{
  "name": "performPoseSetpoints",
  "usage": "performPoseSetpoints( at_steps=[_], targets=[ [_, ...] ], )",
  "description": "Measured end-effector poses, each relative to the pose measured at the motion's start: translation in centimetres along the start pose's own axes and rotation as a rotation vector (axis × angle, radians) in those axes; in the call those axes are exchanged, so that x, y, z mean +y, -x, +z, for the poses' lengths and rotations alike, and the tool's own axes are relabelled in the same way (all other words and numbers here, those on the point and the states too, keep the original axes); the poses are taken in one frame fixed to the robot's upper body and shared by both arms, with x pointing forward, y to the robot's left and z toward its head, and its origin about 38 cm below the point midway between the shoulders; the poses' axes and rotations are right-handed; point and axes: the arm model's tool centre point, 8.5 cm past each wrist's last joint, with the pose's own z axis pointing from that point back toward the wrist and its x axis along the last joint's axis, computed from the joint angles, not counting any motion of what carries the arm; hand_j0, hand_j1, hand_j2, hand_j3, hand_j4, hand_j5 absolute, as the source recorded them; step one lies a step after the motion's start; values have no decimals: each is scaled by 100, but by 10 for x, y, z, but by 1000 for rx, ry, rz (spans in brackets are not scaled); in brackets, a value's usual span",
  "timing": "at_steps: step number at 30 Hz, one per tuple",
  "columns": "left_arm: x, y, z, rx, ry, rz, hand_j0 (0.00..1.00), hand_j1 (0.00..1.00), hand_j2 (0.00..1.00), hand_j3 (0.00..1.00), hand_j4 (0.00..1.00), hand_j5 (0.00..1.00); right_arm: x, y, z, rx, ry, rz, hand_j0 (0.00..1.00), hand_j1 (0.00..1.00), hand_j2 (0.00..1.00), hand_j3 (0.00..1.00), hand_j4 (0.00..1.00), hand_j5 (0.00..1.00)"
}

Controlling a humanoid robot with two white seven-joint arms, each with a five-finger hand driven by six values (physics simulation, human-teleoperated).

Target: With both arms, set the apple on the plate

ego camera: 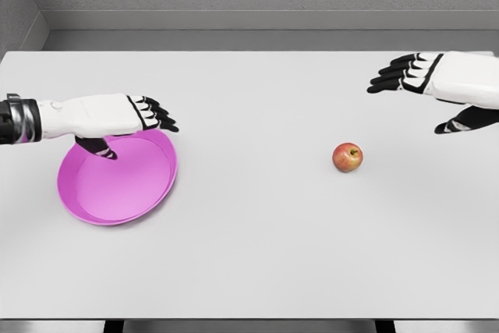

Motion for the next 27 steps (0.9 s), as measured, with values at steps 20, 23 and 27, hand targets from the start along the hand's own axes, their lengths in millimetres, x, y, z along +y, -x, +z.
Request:
performPoseSetpoints(
  at_steps=[20,23,27],
  targets=[
    [-1,0,2,4,19,-1,100,100,100,100,100,100,40,24,-32,-26,49,-216,100,100,100,100,100,100],
    [-2,0,3,4,20,-1,100,100,100,100,100,100,52,29,-39,-27,55,-288,100,100,100,100,100,100],
    [-2,0,3,4,19,-1,100,100,100,100,100,100,70,32,-45,-12,20,-342,100,100,100,100,100,100]
  ],
)
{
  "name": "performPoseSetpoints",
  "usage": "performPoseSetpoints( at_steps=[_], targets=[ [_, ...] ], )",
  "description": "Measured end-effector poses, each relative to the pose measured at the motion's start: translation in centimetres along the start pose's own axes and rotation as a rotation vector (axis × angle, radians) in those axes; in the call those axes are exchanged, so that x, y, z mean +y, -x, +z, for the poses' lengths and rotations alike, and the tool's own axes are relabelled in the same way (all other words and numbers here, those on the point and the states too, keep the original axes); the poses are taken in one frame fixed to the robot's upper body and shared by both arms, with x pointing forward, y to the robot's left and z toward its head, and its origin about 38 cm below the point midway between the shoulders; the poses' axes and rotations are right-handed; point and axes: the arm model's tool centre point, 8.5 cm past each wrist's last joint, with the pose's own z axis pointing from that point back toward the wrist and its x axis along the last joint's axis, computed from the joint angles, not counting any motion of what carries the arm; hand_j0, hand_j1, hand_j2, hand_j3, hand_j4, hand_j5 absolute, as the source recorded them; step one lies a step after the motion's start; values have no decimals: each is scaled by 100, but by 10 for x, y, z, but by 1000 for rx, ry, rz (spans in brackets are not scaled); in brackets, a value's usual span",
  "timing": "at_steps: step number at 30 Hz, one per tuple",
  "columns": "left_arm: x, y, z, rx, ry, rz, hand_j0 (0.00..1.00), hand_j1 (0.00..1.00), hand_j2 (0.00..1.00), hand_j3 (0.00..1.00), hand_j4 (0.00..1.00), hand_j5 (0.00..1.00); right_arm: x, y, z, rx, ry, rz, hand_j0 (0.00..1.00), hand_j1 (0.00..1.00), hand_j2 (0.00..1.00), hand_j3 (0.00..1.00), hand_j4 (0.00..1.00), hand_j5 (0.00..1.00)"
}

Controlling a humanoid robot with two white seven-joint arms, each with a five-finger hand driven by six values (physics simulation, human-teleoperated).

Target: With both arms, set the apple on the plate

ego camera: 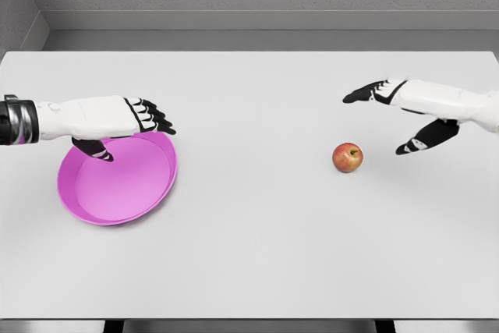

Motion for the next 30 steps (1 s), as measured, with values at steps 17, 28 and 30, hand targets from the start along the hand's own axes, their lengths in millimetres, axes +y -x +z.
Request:
performPoseSetpoints(
  at_steps=[17,28,30],
  targets=[
    [0,-4,-2,-13,35,-10,100,100,100,100,100,100,43,26,-30,87,-113,-59,100,100,100,100,100,100],
    [-2,-6,-1,-17,52,-15,100,100,100,100,100,100,57,38,-48,105,-128,-87,100,100,100,100,100,100],
    [-2,-6,-1,-17,56,-15,100,100,100,100,100,100,56,39,-50,107,-125,-90,100,100,100,100,100,100]
  ],
)
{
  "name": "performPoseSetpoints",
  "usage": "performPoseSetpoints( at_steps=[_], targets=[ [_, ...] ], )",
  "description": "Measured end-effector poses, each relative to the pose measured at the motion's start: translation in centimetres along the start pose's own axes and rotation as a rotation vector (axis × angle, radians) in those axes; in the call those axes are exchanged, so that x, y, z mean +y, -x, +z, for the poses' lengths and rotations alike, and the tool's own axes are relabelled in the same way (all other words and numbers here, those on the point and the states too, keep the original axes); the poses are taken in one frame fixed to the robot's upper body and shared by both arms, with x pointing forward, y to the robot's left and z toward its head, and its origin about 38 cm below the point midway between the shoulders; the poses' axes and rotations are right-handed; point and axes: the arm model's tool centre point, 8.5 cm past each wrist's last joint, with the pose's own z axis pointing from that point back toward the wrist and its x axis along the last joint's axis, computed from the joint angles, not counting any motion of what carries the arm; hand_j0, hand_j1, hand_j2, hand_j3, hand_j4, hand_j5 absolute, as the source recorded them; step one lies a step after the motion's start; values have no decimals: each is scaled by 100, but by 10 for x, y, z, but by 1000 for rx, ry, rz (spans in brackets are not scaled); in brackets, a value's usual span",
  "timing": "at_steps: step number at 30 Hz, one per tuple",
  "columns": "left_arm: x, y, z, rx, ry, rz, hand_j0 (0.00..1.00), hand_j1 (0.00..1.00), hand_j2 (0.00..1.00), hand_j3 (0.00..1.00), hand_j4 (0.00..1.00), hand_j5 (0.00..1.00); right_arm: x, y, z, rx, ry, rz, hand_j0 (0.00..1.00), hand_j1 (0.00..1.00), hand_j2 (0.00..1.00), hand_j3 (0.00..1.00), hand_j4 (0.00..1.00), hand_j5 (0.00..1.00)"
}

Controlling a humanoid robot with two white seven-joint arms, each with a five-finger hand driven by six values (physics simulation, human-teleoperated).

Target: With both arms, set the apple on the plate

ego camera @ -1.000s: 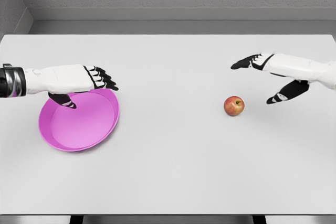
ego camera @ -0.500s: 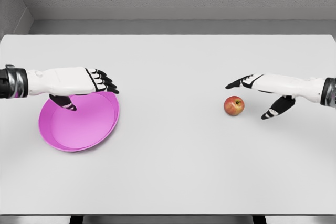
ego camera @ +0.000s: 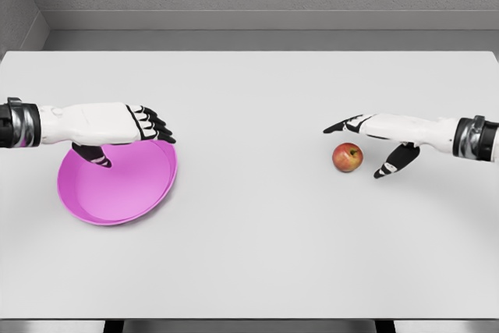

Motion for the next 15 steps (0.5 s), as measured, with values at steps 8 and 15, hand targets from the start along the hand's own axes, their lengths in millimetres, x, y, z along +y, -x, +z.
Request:
performPoseSetpoints(
  at_steps=[8,15],
  targets=[
    [-1,0,0,-1,7,-1,100,100,100,100,100,100,4,10,-4,21,-13,-20,100,100,100,100,100,100],
    [-1,0,0,-1,8,-1,100,100,100,100,100,100,4,16,-7,33,-11,-30,100,100,100,100,100,100]
  ],
)
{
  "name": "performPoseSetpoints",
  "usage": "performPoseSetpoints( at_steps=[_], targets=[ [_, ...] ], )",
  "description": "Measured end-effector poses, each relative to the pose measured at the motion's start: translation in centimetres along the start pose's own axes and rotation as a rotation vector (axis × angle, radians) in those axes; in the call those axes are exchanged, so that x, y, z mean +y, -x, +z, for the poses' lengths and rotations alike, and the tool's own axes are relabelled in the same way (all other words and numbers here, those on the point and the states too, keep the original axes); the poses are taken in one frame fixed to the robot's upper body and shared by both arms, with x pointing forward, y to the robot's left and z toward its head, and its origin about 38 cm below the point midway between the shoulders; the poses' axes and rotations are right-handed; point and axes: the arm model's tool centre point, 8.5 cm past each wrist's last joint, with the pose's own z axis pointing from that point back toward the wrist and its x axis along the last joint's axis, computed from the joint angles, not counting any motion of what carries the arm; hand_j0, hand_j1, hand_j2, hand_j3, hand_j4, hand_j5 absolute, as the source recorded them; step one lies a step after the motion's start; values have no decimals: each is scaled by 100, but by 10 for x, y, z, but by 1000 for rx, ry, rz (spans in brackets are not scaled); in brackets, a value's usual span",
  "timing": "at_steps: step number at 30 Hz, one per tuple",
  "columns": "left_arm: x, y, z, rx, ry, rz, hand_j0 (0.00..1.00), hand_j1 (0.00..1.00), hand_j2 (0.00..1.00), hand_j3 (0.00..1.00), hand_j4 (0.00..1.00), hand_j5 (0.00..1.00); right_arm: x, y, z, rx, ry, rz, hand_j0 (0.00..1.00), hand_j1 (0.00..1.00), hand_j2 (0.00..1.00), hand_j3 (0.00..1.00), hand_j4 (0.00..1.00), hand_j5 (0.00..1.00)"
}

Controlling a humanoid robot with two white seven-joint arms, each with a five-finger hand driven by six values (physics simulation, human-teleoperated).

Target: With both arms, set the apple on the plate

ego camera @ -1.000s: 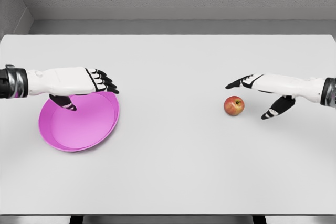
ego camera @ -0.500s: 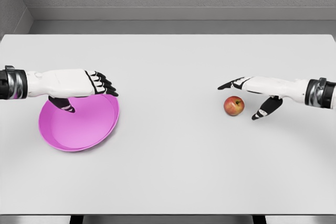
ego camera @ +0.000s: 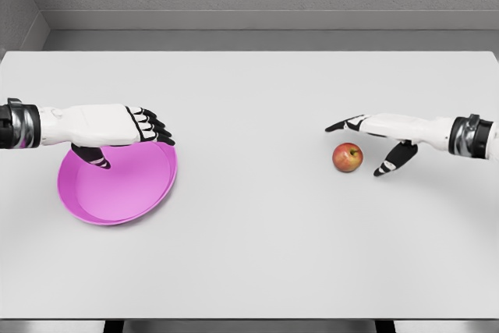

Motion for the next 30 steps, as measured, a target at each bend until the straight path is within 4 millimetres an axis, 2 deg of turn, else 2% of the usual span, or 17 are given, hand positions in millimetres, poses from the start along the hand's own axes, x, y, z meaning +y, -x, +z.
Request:
performPoseSetpoints(
  at_steps=[17,20,22,28,30],
  targets=[
    [-1,0,-1,-1,0,1,100,100,100,100,100,100,4,-6,-15,-26,-10,-8,99,99,99,99,99,99],
    [-1,0,-1,-1,0,1,100,100,100,100,100,100,4,-4,-15,-21,-11,-10,91,91,91,91,91,91],
    [0,0,0,-1,0,1,100,100,100,100,100,100,5,-4,-16,-20,-12,-11,82,82,82,82,82,82],
    [0,0,0,-1,-1,1,100,100,100,100,100,100,7,-4,-17,-22,-16,-12,77,77,77,77,77,77],
    [0,0,0,0,-1,1,100,100,100,100,100,100,7,-4,-17,-24,-17,-10,71,71,71,71,71,71]
  ],
)
